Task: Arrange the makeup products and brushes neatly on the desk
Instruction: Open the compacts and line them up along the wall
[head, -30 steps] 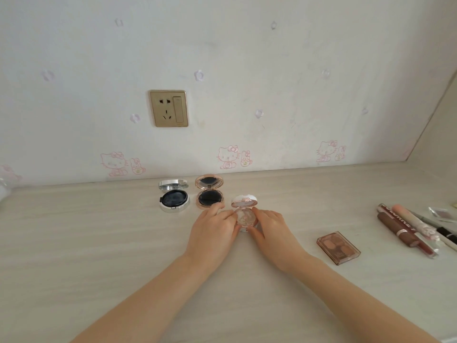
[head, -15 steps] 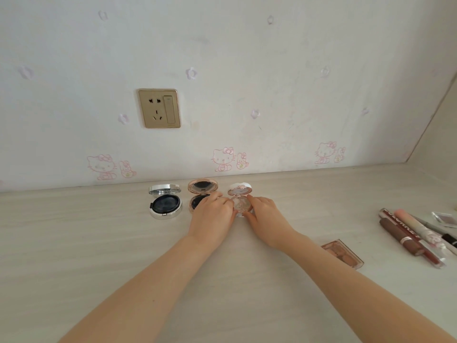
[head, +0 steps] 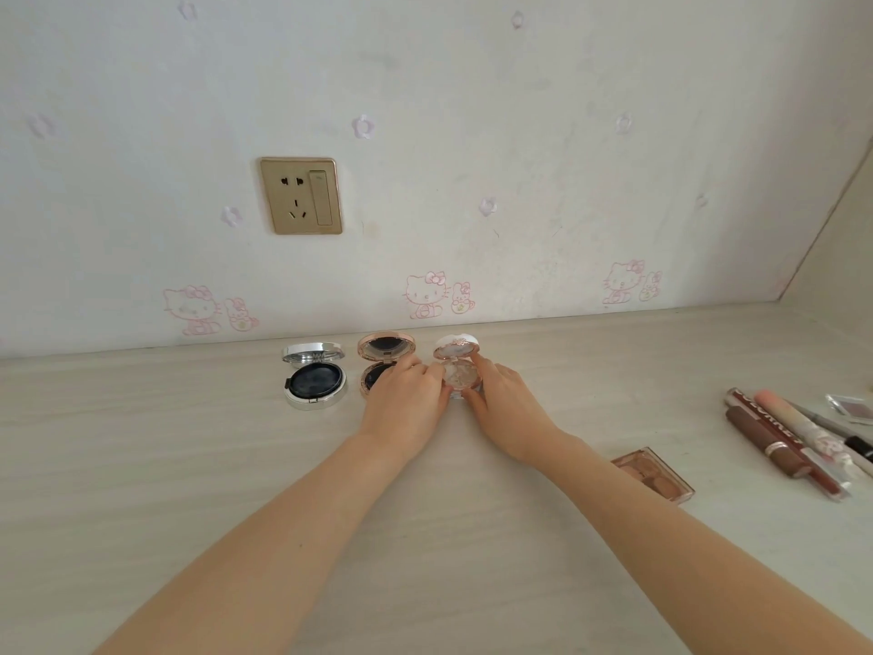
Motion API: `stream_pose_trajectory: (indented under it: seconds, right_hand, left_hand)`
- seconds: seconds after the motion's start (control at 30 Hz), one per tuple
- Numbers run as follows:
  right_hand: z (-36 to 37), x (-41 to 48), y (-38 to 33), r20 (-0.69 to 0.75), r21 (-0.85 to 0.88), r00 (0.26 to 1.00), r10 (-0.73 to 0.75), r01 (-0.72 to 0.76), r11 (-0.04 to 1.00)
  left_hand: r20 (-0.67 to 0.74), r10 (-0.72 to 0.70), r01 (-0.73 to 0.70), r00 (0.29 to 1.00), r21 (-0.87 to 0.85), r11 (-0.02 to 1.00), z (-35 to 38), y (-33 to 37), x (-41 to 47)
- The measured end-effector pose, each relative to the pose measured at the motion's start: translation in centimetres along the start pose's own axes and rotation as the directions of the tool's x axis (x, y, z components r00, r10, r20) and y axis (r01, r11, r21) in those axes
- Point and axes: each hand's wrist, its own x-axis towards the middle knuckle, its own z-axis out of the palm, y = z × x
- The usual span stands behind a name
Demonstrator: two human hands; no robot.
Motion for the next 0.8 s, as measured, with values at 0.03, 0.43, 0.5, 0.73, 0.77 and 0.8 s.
stream_pose_trajectory:
  seconds: [0.03, 0.43, 0.5, 0.73, 0.77, 0.8]
  right_hand:
    - [0.0, -0.1, -0.1, -0.005, 0.009, 1.0, 0.008, -0.008, 1.0]
    - [-4.7, -6.1, 2.4, -0.042, -0.115, 0.994, 0.097, -0.102, 0.988]
    - [-5.8, -7.5, 3.0, -0.067, -0.124, 0.991, 0.12, -0.127, 0.984]
    - [-8.8, -12.3, 5.9, -0.127, -0.142, 0.967, 0.222, -0.239, 0.961]
    - [-9.1, -12.8, 6.4, -0.135, -0.148, 0.962, 0.236, -0.255, 0.956]
    - [-9.4, -13.3, 6.7, -0.143, -0.154, 0.958, 0.249, -0.27, 0.951]
  left_hand:
    - [-0.002, -0.004, 0.004, 1.0, 0.002, 1.0, -0.1, 0.1, -0.1]
    - [-0.078, 0.095, -0.101, 0.992, -0.075, 0.992, -1.8, 3.4, -3.7]
    - [-0.063, 0.131, -0.137, 0.989, -0.103, 0.985, -1.8, 4.8, -4.3]
    - [-0.034, 0.158, -0.161, 0.987, -0.265, 0.951, -1.6, 10.5, -5.4]
    - [-0.027, 0.161, -0.162, 0.987, -0.279, 0.946, -1.5, 11.2, -5.6]
    - [-0.021, 0.164, -0.163, 0.986, -0.292, 0.942, -1.4, 11.9, -5.7]
